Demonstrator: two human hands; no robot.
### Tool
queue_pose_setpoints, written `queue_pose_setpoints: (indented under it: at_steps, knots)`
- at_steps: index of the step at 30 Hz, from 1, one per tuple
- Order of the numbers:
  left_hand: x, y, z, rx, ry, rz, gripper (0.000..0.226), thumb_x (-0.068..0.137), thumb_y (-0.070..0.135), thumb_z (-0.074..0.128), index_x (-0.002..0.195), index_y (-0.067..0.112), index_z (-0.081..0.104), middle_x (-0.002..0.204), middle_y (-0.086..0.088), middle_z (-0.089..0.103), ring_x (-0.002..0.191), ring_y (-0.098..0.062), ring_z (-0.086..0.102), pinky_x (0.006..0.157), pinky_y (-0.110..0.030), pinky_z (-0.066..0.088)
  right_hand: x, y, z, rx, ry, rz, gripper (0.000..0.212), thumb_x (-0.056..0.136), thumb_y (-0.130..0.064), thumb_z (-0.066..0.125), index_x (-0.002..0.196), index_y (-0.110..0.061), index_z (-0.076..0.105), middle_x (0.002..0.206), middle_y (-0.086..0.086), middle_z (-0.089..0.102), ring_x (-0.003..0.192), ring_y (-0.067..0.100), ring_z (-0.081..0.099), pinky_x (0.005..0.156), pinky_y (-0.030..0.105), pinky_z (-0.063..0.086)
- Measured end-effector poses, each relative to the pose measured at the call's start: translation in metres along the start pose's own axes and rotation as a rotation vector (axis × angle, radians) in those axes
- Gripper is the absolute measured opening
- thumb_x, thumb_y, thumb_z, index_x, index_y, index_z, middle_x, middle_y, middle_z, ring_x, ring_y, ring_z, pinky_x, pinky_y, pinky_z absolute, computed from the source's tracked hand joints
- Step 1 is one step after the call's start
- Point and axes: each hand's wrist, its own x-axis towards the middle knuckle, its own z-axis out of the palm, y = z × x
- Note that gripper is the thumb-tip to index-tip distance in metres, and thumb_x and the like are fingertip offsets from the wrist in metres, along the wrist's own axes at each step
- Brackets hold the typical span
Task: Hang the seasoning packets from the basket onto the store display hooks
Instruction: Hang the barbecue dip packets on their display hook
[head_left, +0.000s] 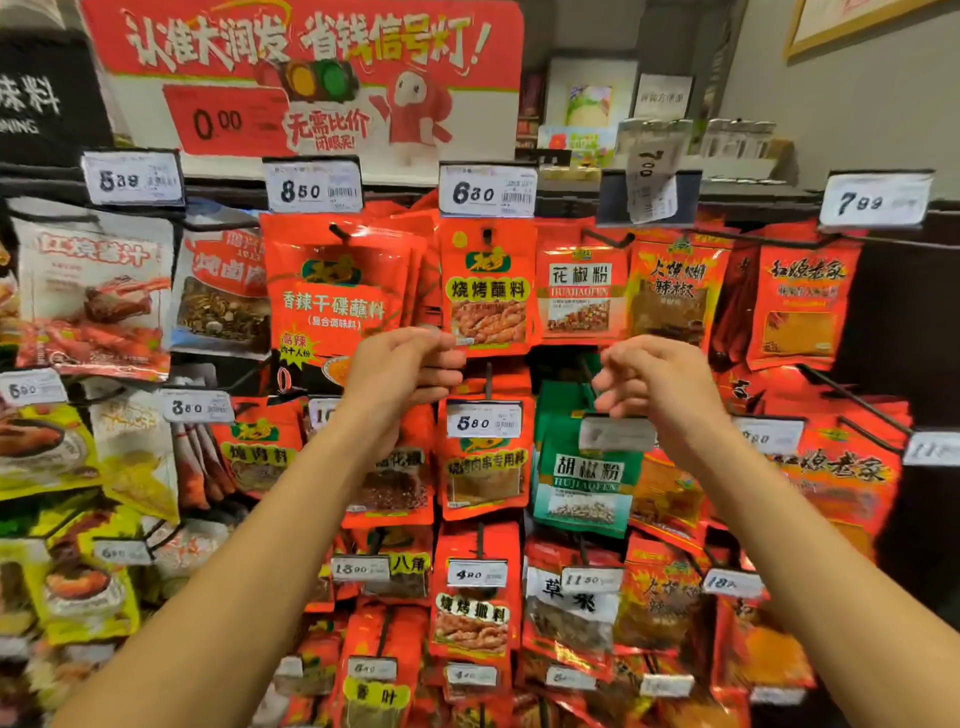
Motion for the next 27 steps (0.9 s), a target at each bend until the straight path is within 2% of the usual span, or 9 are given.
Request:
queue_pose_setpoints:
  at_steps: [3, 6, 8, 12, 16, 18, 21, 24, 27]
  knots:
    - [-0.028, -0.026, 0.007, -0.003, 0.008, -0.056, 0.021, 0.097, 0.017, 0.055, 0.085, 0.018, 0.073, 0.077, -0.003, 0.077, 0.061, -0.011, 0.071, 0.055, -0.019, 0.054, -0.04, 0.028, -0.026, 0.074, -0.03, 0.064, 0.011, 0.087, -0.014, 0.063, 0.078, -0.008, 0.066, 0.063, 0.013, 0.068, 0.045, 0.02, 0.063, 0.042, 0.022, 0.048]
    - [-0.062, -0.07, 0.019, 0.01, 0.019, -0.164, 0.023, 0.098, 0.018, 0.055, 0.083, 0.018, 0.074, 0.076, -0.002, 0.077, 0.061, -0.011, 0.069, 0.056, -0.02, 0.053, -0.076, 0.081, -0.048, 0.123, -0.038, 0.195, 0.015, 0.087, -0.013, 0.063, 0.074, -0.012, 0.069, 0.061, 0.012, 0.067, 0.044, 0.02, 0.063, 0.04, 0.022, 0.048]
    - [-0.086, -0.107, 0.028, 0.017, 0.041, -0.26, 0.023, 0.099, 0.015, 0.054, 0.085, 0.017, 0.072, 0.073, -0.002, 0.076, 0.059, -0.011, 0.068, 0.056, -0.022, 0.053, -0.104, 0.127, -0.057, 0.095, -0.038, 0.316, 0.02, 0.089, -0.011, 0.062, 0.07, -0.014, 0.069, 0.059, 0.011, 0.066, 0.043, 0.019, 0.062, 0.038, 0.021, 0.046]
    - [-0.142, -0.195, 0.045, 0.032, 0.045, -0.519, 0.023, 0.097, 0.014, 0.053, 0.084, 0.015, 0.072, 0.07, -0.001, 0.072, 0.059, -0.016, 0.064, 0.052, -0.023, 0.05, -0.168, 0.224, -0.066, 0.048, -0.049, 0.612, 0.02, 0.096, -0.003, 0.056, 0.078, -0.007, 0.064, 0.054, 0.006, 0.065, 0.039, 0.017, 0.059, 0.039, 0.02, 0.045]
    - [-0.198, -0.288, 0.05, 0.114, 0.052, -0.804, 0.02, 0.096, 0.014, 0.053, 0.087, 0.013, 0.071, 0.07, -0.001, 0.072, 0.068, -0.022, 0.062, 0.066, -0.03, 0.049, -0.233, 0.308, -0.073, -0.024, -0.025, 0.867, 0.017, 0.096, -0.004, 0.055, 0.082, -0.007, 0.063, 0.051, 0.004, 0.064, 0.038, 0.015, 0.058, 0.039, 0.019, 0.044]
    - [-0.222, -0.334, 0.046, 0.145, 0.057, -0.924, 0.017, 0.096, 0.016, 0.054, 0.09, 0.015, 0.07, 0.073, 0.0, 0.073, 0.07, -0.02, 0.063, 0.067, -0.03, 0.048, -0.266, 0.348, -0.076, -0.071, -0.006, 0.971, 0.019, 0.096, -0.005, 0.058, 0.078, -0.008, 0.064, 0.051, 0.003, 0.065, 0.039, 0.015, 0.059, 0.039, 0.019, 0.045]
    - [-0.258, -0.407, 0.037, 0.176, 0.104, -1.081, 0.019, 0.095, 0.017, 0.058, 0.102, 0.006, 0.072, 0.083, -0.006, 0.073, 0.072, -0.021, 0.064, 0.065, -0.028, 0.047, -0.32, 0.413, -0.076, -0.125, 0.031, 1.121, 0.021, 0.092, -0.003, 0.063, 0.071, -0.009, 0.066, 0.058, 0.009, 0.065, 0.046, 0.021, 0.06, 0.042, 0.023, 0.048]
    - [-0.298, -0.482, 0.026, 0.194, 0.12, -1.239, 0.018, 0.093, 0.016, 0.059, 0.101, 0.005, 0.072, 0.086, -0.01, 0.073, 0.077, -0.024, 0.063, 0.065, -0.028, 0.048, -0.378, 0.482, -0.07, -0.178, 0.048, 1.256, 0.014, 0.089, -0.002, 0.065, 0.076, -0.006, 0.069, 0.065, 0.013, 0.068, 0.055, 0.026, 0.062, 0.048, 0.027, 0.052]
    - [-0.33, -0.554, 0.014, 0.233, 0.106, -1.382, 0.014, 0.096, 0.016, 0.058, 0.099, 0.008, 0.068, 0.087, -0.009, 0.073, 0.08, -0.025, 0.066, 0.071, -0.031, 0.051, -0.43, 0.551, -0.058, -0.199, 0.043, 1.392, 0.012, 0.092, 0.0, 0.062, 0.084, -0.004, 0.07, 0.062, 0.01, 0.071, 0.053, 0.026, 0.066, 0.049, 0.028, 0.054]
